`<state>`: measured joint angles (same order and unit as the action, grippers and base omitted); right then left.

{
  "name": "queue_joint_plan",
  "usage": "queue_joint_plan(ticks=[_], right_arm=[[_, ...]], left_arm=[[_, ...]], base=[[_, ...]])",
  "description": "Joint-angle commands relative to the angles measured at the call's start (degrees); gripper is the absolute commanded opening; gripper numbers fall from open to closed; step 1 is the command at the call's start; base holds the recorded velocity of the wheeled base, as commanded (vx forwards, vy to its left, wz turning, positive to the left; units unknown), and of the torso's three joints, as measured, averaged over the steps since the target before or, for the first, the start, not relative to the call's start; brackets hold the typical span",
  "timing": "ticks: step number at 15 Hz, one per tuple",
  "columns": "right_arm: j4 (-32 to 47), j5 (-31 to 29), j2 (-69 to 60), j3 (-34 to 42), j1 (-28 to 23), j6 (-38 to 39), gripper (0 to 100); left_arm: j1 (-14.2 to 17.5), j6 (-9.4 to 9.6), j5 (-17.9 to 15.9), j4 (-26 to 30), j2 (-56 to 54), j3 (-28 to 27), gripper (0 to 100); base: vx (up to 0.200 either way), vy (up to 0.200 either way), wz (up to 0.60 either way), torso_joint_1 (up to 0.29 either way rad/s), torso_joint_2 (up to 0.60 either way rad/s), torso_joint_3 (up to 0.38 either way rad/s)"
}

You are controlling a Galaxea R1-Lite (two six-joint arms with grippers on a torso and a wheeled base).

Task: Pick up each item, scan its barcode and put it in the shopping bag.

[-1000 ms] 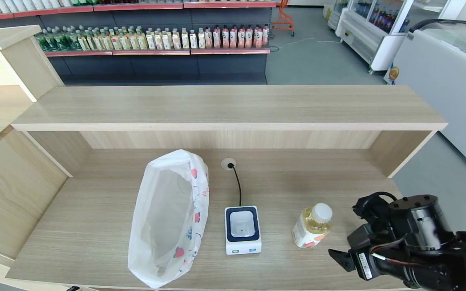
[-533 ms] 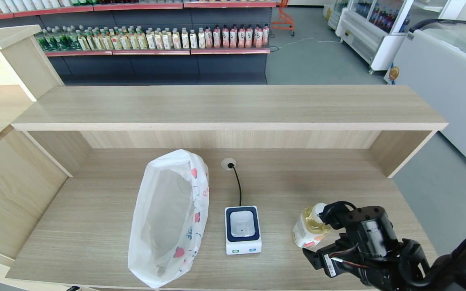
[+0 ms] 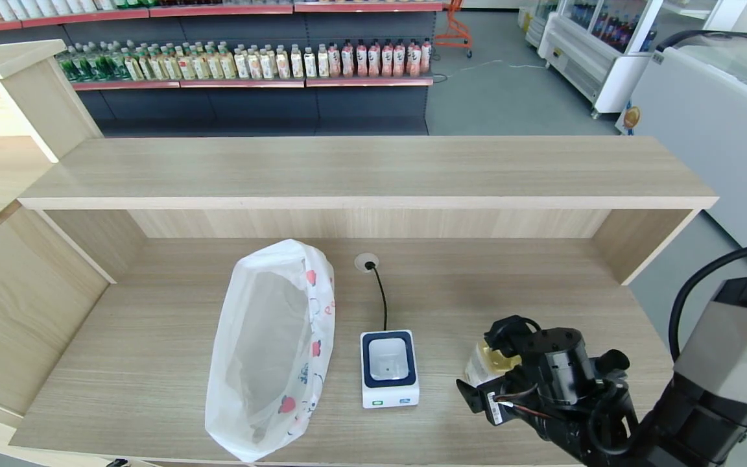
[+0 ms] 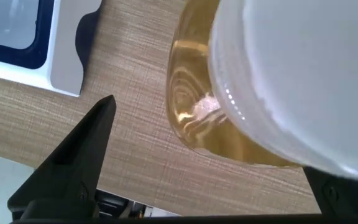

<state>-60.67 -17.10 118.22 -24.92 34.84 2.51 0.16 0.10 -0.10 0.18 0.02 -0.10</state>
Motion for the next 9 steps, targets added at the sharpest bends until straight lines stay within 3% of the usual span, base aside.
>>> queue_joint_plan(ticks=[1, 9], right_arm=[[-1.0, 0.1, 2.2, -0.7, 0.1, -0.2, 100], [-7.4, -2.1, 6.8, -1.9, -1.2, -3.1, 100]], left_arm=[[0.0, -0.01, 0.0, 0.0, 0.0, 0.0, 100], [0.0, -0.01, 0.0, 0.0, 0.0, 0.0, 100]], base=[[0.000, 0.000, 0.00, 0.000, 0.00, 0.000], [0.000, 0.000, 0.00, 0.000, 0.00, 0.000]])
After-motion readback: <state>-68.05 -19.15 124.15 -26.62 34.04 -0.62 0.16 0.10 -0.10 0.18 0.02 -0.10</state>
